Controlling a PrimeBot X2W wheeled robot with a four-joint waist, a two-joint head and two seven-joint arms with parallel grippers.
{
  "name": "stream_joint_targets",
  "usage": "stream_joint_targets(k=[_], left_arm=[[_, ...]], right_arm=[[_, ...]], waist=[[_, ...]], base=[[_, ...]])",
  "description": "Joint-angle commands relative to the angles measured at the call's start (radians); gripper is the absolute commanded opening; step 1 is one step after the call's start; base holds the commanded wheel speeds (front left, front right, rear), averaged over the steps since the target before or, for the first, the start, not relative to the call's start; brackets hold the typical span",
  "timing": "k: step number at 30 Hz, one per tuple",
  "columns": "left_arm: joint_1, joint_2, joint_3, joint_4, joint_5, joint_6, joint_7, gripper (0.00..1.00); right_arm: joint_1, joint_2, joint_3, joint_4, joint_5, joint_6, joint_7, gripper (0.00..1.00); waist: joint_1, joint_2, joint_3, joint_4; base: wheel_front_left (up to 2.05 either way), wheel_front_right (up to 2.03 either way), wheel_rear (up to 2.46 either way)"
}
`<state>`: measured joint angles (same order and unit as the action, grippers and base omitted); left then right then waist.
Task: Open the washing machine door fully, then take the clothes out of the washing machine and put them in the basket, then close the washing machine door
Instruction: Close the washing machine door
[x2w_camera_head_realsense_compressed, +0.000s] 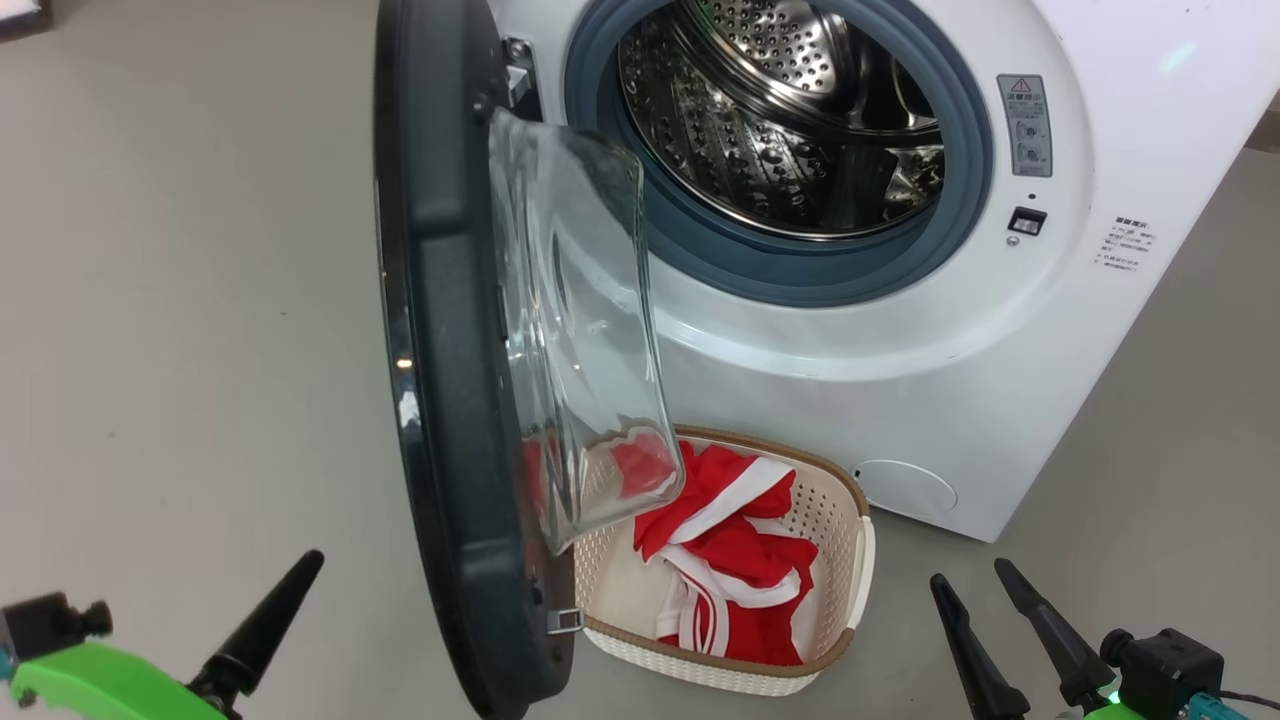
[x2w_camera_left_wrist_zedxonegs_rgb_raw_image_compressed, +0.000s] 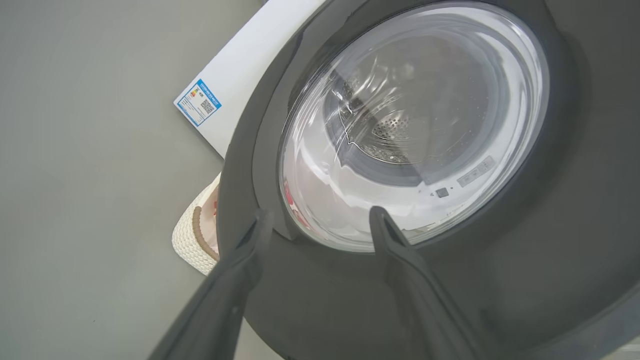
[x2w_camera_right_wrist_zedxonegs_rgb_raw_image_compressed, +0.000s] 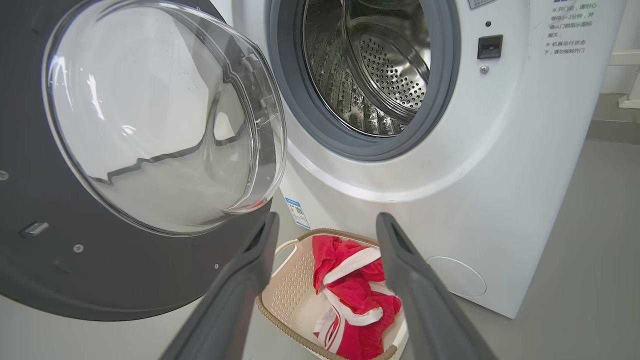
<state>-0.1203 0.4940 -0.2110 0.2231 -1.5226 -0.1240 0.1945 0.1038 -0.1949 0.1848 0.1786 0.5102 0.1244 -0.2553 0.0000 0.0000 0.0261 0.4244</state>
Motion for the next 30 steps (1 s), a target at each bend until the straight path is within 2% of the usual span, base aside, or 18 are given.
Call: stream_joint_targets(k=[1,7,12,15,19,21,26,27,30], left_arm=[[-0.019,0.026,0.052,-0.011,0.003,-0.007,-0.022,1.0],[0.018,-0.007,0.031,0.008,0.066,-0.007,-0.162,1.0],[0.041,-0.015,-0.022,0.022,0.158,-0.007,-0.314,1.0],[0.05,-0.028,-0.048,0.023,0.174,-0.007,-0.391,1.0],[0.061,-0.033,-0.064,0.057,0.235,-0.007,-0.444,1.0],[0.064,-0.037,-0.067,0.084,0.3,-0.007,-0.453,1.0],[0.068,-0.12,0.045,0.098,0.484,-0.007,-0.456,1.0],[0.068,-0.12,0.045,0.098,0.484,-0.007,-0.456,1.0],[0.08,-0.173,0.12,0.092,0.634,-0.007,-0.456,1.0]], right_arm=[[-0.001,-0.02,0.019,-0.021,0.005,0.006,-0.006,1.0],[0.003,-0.02,0.015,-0.02,0.007,0.006,-0.006,1.0],[0.006,-0.016,0.011,-0.022,0.006,0.006,-0.006,1.0],[0.005,-0.015,0.005,-0.024,0.006,0.006,-0.006,1.0],[0.005,-0.017,-0.008,-0.03,0.005,0.006,-0.006,1.0],[0.006,-0.018,-0.017,-0.033,0.004,0.006,-0.006,1.0],[0.011,-0.022,-0.042,-0.041,0.002,0.006,-0.006,1.0],[0.011,-0.022,-0.042,-0.041,0.002,0.006,-0.006,1.0],[0.011,-0.021,-0.051,-0.045,0.001,0.006,-0.006,1.0]], waist=[[0.0,0.0,0.0,-0.001],[0.0,0.0,0.002,-0.007],[0.0,0.0,0.001,-0.012],[0.0,0.0,0.002,-0.017],[0.0,0.0,0.004,-0.024],[0.0,0.0,0.005,-0.027],[0.0,0.0,0.009,-0.034],[0.0,0.0,0.009,-0.034],[0.0,0.0,0.012,-0.042]], base=[[0.0,0.0,0.0],[0.0,0.0,0.0],[0.0,0.0,0.0],[0.0,0.0,0.0],[0.0,0.0,0.0],[0.0,0.0,0.0],[0.0,0.0,0.0],[0.0,0.0,0.0],[0.0,0.0,0.0]])
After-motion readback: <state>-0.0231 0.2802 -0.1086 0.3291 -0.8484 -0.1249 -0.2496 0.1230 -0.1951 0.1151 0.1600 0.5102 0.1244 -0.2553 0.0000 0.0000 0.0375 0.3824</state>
